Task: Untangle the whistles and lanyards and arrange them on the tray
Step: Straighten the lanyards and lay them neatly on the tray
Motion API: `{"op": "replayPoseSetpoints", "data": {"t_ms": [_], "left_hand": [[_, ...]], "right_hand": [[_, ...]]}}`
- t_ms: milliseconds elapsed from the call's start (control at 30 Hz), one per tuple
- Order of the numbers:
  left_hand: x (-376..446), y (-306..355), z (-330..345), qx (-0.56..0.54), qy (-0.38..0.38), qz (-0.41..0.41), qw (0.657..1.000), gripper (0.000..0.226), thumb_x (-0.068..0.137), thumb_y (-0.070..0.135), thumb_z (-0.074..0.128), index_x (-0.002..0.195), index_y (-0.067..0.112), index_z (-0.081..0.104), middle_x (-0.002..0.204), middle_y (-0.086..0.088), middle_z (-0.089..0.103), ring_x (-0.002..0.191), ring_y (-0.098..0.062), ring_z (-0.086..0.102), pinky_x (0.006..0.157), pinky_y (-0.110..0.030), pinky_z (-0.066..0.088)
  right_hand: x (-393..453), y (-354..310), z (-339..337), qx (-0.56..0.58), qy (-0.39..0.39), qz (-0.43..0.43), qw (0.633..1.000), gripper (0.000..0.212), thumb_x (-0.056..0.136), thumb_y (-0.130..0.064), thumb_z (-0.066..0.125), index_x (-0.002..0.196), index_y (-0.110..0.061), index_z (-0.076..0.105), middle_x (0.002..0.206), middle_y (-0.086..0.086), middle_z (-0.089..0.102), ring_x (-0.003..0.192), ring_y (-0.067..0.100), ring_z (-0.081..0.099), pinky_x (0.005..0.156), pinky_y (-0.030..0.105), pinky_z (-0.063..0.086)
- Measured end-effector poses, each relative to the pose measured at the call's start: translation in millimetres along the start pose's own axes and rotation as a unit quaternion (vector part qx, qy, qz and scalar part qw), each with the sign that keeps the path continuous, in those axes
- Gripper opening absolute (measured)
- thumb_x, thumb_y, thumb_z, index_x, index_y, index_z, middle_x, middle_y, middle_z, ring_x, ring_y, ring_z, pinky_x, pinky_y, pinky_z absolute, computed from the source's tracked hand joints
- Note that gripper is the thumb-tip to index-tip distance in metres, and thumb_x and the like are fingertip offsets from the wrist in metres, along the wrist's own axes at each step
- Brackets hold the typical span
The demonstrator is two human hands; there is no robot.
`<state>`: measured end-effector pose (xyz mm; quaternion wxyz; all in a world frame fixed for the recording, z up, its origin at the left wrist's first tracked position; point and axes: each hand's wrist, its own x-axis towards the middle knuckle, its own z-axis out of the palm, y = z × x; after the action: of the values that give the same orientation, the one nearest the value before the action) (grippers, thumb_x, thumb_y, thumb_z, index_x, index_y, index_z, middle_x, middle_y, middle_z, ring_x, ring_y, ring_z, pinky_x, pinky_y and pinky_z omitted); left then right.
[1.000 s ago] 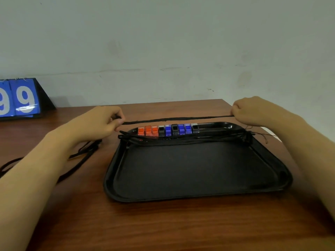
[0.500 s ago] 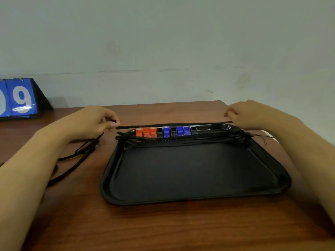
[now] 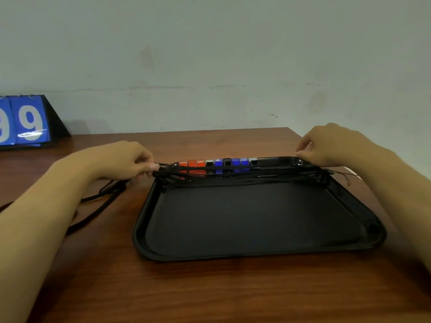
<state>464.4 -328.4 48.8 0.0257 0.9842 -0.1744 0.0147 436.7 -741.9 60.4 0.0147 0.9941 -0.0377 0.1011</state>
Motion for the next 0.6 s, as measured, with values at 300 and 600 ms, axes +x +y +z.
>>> {"op": "replayPoseSetpoints", "data": {"t_ms": [300, 600], "left_hand": [[2.9, -0.8, 2.4, -0.057, -0.048, -0.022, 0.997, 0.046, 0.103, 0.048, 0.040, 0.076, 0.017, 0.061, 0.059, 0.009, 0.068, 0.053, -0.006, 0.061, 0.070, -0.028, 0.051], [-1.9, 1.1, -3.6, -0.052, -0.115, -0.041, 0.991, 0.048, 0.098, 0.055, 0.044, 0.078, 0.019, 0.067, 0.061, 0.004, 0.066, 0.052, -0.010, 0.054, 0.067, -0.031, 0.051]], "right_hand": [[-1.5, 4.6, -0.2, -0.020, -0.023, 0.043, 0.999, 0.020, 0.083, -0.049, 0.060, 0.099, -0.044, 0.071, 0.116, -0.002, 0.067, 0.106, 0.026, 0.062, 0.090, 0.044, 0.054], [-2.0, 2.3, -1.2, -0.038, -0.035, 0.052, 0.997, 0.038, 0.086, -0.047, 0.062, 0.122, -0.037, 0.065, 0.129, 0.002, 0.062, 0.114, 0.029, 0.060, 0.090, 0.044, 0.050]]}}
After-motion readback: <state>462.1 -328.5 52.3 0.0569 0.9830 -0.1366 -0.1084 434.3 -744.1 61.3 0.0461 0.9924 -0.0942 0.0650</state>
